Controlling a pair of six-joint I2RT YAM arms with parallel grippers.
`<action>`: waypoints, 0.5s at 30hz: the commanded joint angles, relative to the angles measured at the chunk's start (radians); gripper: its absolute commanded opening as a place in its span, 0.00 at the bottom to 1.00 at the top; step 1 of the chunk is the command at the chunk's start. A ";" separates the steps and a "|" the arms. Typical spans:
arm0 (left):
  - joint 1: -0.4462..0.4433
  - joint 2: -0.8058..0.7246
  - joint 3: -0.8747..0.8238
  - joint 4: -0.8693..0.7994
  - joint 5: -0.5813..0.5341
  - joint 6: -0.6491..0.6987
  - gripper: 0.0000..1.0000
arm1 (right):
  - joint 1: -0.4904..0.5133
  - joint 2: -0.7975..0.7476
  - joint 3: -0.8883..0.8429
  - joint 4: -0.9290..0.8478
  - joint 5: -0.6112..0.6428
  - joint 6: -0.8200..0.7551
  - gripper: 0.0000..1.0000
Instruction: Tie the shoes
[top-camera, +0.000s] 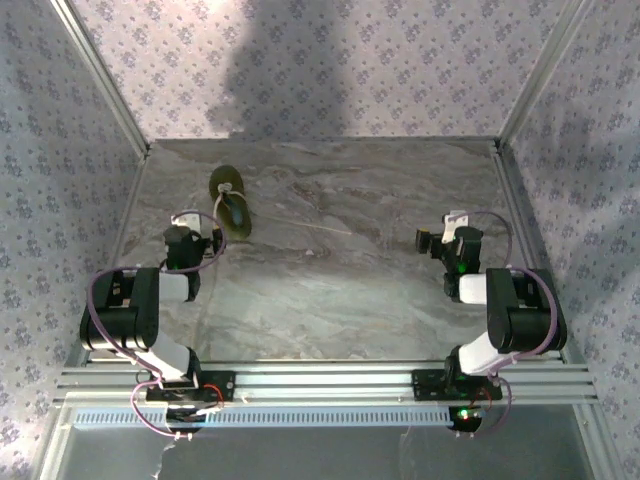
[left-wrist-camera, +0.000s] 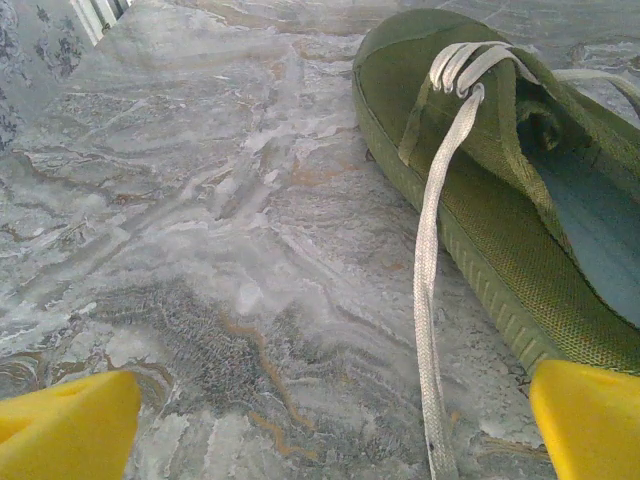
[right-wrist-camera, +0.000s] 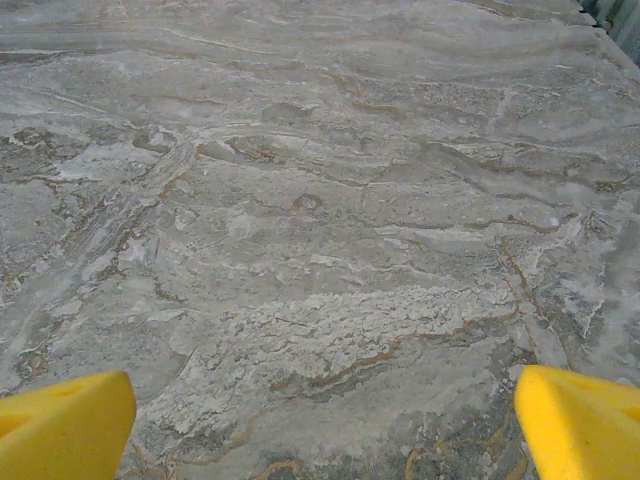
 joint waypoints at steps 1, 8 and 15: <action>0.001 -0.001 0.012 0.031 0.007 -0.001 1.00 | 0.002 -0.004 0.021 -0.004 0.009 -0.001 1.00; 0.001 -0.001 0.012 0.031 0.007 0.000 1.00 | -0.008 -0.004 0.020 -0.003 -0.008 0.004 1.00; 0.001 -0.001 0.012 0.031 0.008 -0.001 0.99 | -0.003 -0.004 0.020 -0.004 0.001 0.001 1.00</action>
